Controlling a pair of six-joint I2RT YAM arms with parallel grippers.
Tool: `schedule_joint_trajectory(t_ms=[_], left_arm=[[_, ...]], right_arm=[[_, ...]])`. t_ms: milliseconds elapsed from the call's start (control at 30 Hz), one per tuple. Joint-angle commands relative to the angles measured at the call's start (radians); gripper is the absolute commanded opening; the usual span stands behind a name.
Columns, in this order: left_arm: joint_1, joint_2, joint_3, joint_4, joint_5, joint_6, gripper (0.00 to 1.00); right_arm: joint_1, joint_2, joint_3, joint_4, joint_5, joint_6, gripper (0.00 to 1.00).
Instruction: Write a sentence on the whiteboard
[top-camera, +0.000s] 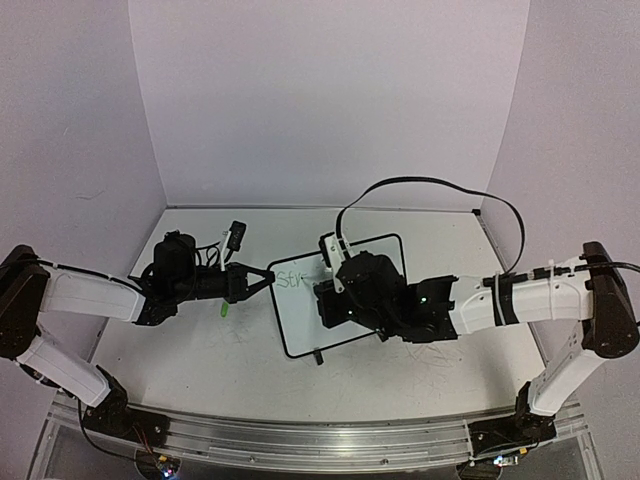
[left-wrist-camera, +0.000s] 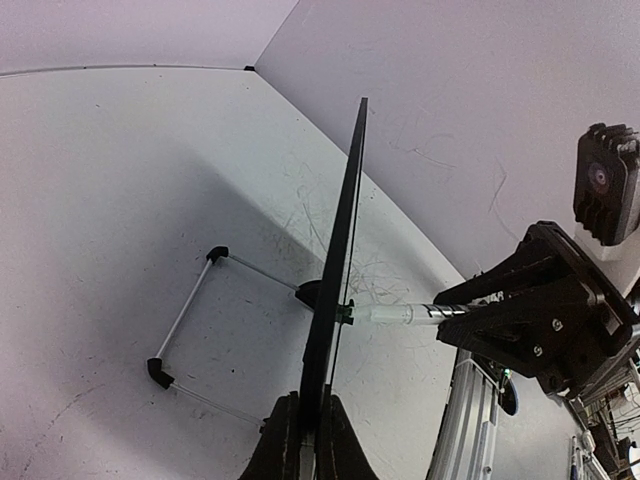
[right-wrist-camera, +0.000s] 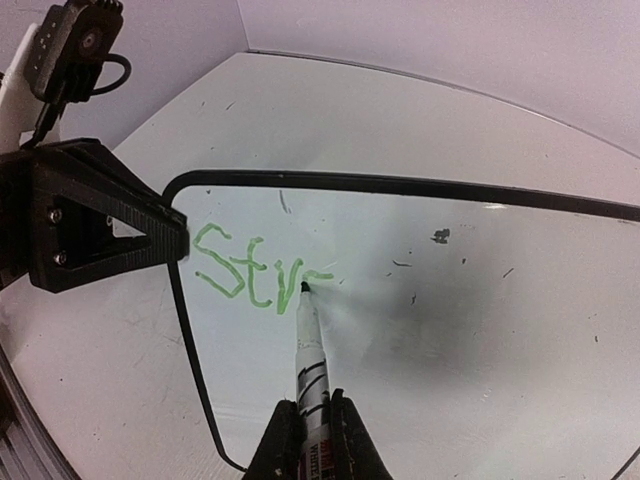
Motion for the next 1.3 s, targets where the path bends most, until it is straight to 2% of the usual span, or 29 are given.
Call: schedule_joint_trajectory(t_ms=[0, 600, 1267], left_arm=[[0.005, -0.025, 0.048, 0.025, 0.009, 0.001, 0.00], [0.005, -0.034, 0.047, 0.020, 0.009, 0.001, 0.00], [0.005, -0.041, 0.039, 0.017, 0.005, 0.005, 0.00]], right_arm=[[-0.001, -0.027, -0.022, -0.023, 0.014, 0.016, 0.00], [-0.003, -0.032, 0.000, -0.027, 0.102, 0.024, 0.00], [-0.006, 0.010, 0.049, -0.005, 0.074, -0.003, 0.00]])
